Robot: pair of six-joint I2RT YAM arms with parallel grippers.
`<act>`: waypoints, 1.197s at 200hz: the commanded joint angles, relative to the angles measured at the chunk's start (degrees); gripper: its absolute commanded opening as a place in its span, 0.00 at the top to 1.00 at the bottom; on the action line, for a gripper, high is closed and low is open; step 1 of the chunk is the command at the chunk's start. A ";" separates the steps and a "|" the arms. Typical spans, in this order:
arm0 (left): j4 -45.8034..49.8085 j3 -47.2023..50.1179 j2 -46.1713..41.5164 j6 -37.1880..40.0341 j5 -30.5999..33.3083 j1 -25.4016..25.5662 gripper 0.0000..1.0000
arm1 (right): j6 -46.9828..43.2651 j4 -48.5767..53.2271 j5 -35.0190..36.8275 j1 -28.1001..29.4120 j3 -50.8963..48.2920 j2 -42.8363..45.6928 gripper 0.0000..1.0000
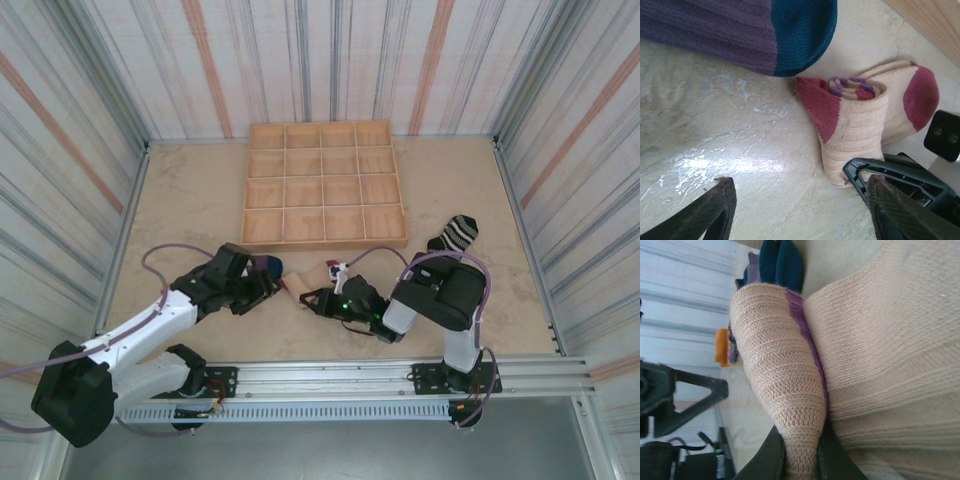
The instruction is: Roll the socks
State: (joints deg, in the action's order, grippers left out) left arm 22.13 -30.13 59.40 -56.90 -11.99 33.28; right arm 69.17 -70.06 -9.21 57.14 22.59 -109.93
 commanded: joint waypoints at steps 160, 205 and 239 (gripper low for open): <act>-19.49 -6.95 24.54 4.30 3.68 5.39 0.38 | 19.25 29.38 -8.03 -6.78 -1.23 0.11 1.00; -18.86 -7.47 26.29 3.11 4.53 5.43 0.65 | 17.74 29.51 -7.49 -7.17 -1.32 1.15 1.00; -15.13 -9.02 27.24 3.10 4.87 5.57 0.87 | 12.76 30.10 -7.41 -7.62 -0.69 3.38 0.94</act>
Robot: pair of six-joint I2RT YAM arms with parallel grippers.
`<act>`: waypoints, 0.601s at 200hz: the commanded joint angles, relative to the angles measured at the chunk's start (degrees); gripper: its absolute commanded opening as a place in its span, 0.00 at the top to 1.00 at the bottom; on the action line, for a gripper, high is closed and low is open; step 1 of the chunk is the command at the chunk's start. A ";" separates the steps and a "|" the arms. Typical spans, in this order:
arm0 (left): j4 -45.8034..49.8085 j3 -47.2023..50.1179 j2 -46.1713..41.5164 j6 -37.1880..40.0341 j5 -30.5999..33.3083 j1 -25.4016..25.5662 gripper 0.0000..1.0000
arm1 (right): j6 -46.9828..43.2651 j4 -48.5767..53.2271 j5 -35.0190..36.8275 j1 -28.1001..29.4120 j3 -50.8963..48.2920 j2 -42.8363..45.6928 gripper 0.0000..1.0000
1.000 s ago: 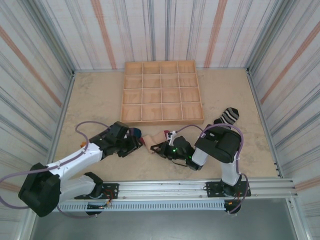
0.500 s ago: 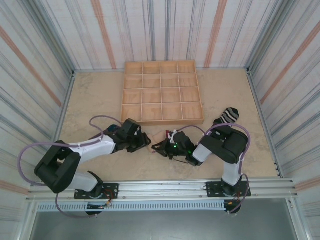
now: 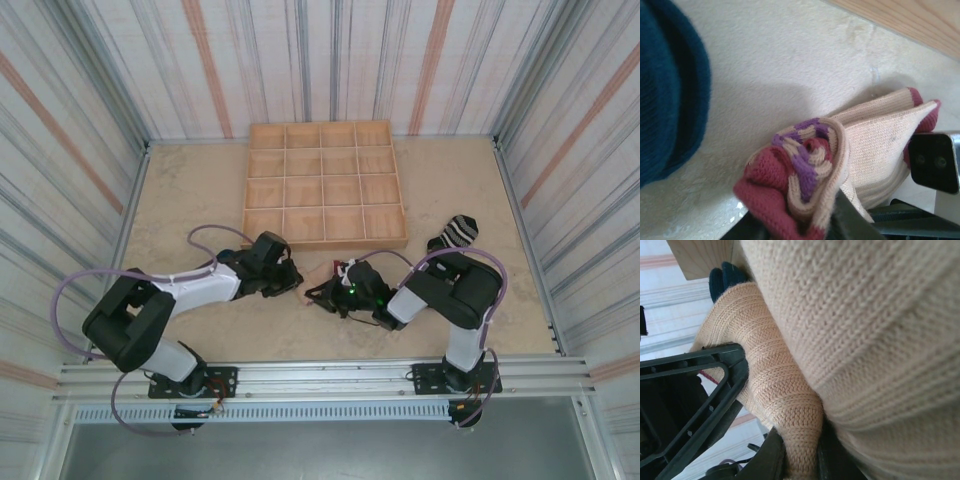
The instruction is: Roll the socks
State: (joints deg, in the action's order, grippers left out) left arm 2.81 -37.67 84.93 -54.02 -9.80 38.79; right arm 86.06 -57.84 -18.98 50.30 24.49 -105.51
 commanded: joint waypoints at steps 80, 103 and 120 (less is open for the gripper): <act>15.51 -4.95 1.17 0.46 2.27 1.18 0.95 | -31.96 53.35 14.41 1.41 6.85 23.63 0.53; 18.11 -5.55 0.61 0.00 1.92 1.64 0.95 | -40.37 59.52 21.39 5.82 9.99 27.84 0.49; 19.87 -6.30 0.31 -0.26 2.15 2.37 0.95 | -46.76 61.31 29.13 10.64 11.66 28.85 0.46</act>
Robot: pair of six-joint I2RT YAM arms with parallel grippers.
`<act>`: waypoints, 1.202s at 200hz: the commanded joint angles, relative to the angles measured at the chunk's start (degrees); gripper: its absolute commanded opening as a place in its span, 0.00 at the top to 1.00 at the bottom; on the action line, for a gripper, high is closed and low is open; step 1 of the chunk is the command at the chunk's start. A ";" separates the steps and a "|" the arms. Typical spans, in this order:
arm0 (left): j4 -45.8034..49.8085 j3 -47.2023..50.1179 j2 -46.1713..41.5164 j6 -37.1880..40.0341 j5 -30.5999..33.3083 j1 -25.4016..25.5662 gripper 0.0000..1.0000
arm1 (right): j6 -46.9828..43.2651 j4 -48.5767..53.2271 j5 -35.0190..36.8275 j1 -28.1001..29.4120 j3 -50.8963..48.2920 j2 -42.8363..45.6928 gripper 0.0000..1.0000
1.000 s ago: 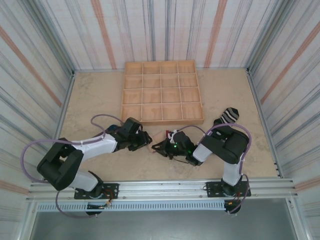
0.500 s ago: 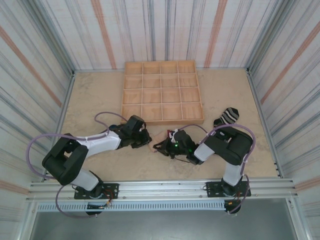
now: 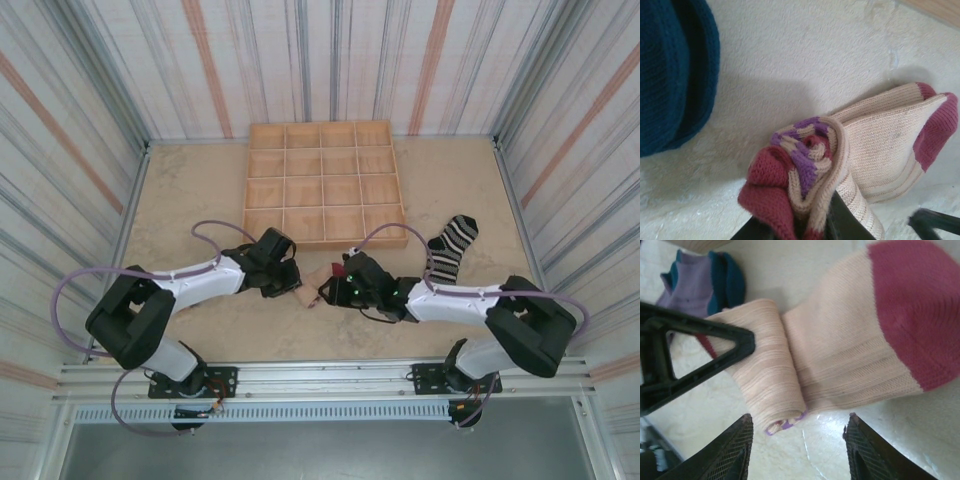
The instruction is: Roll the socks
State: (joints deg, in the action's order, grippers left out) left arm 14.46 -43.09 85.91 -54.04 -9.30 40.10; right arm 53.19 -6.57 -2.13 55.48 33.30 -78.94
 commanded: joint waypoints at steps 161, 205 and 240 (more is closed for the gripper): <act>10.28 -1.33 -1.55 -1.42 -0.43 2.30 0.95 | -39.07 -3.35 56.95 31.09 14.00 -26.51 0.43; 10.33 -0.90 -2.15 -1.24 -0.80 2.27 0.96 | -34.56 -0.49 57.04 30.73 13.79 -29.77 0.57; 10.00 -0.41 -2.18 -1.04 -1.38 1.81 0.93 | -30.85 0.79 54.21 29.91 13.89 -31.49 0.86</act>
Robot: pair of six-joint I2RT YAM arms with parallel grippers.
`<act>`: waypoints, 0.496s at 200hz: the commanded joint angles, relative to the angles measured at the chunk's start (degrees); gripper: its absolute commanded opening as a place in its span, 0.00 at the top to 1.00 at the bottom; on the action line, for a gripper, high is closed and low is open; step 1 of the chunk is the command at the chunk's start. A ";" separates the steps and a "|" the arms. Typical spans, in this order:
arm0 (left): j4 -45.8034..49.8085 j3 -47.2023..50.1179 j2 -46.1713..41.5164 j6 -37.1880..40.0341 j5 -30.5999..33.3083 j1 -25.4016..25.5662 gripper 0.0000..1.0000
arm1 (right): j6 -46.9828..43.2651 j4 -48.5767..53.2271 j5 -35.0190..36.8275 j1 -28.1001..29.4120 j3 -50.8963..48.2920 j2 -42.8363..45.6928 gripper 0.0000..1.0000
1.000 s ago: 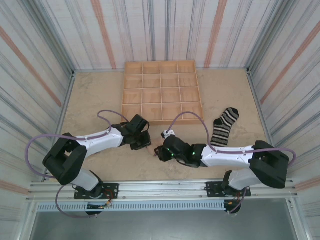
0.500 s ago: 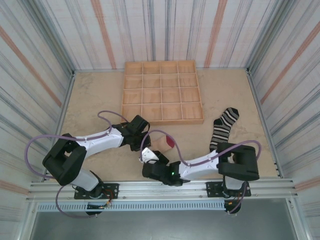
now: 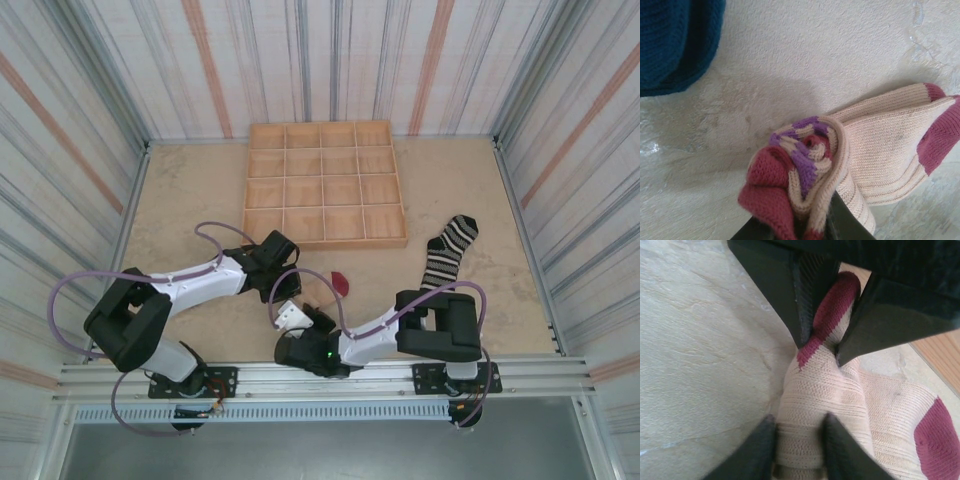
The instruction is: Roll the socks
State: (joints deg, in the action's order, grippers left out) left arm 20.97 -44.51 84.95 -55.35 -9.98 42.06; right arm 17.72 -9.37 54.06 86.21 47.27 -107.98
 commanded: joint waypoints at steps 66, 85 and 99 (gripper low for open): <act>-2.21 5.54 -7.36 -2.74 -3.21 -3.05 0.37 | 5.54 -6.03 -11.53 -3.20 -6.59 -0.73 1.00; -2.42 5.72 -9.18 -3.02 -2.30 -3.04 0.27 | 6.73 -6.23 -12.58 -4.04 -7.19 -0.31 1.00; -3.00 6.23 -11.37 -3.55 -1.66 -3.18 0.24 | 7.52 -7.39 -14.45 -4.86 -8.32 0.47 1.00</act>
State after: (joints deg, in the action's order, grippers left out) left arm 18.90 -39.27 77.38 -57.87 -12.23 39.09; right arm 21.30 -19.86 49.12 82.98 42.59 -106.52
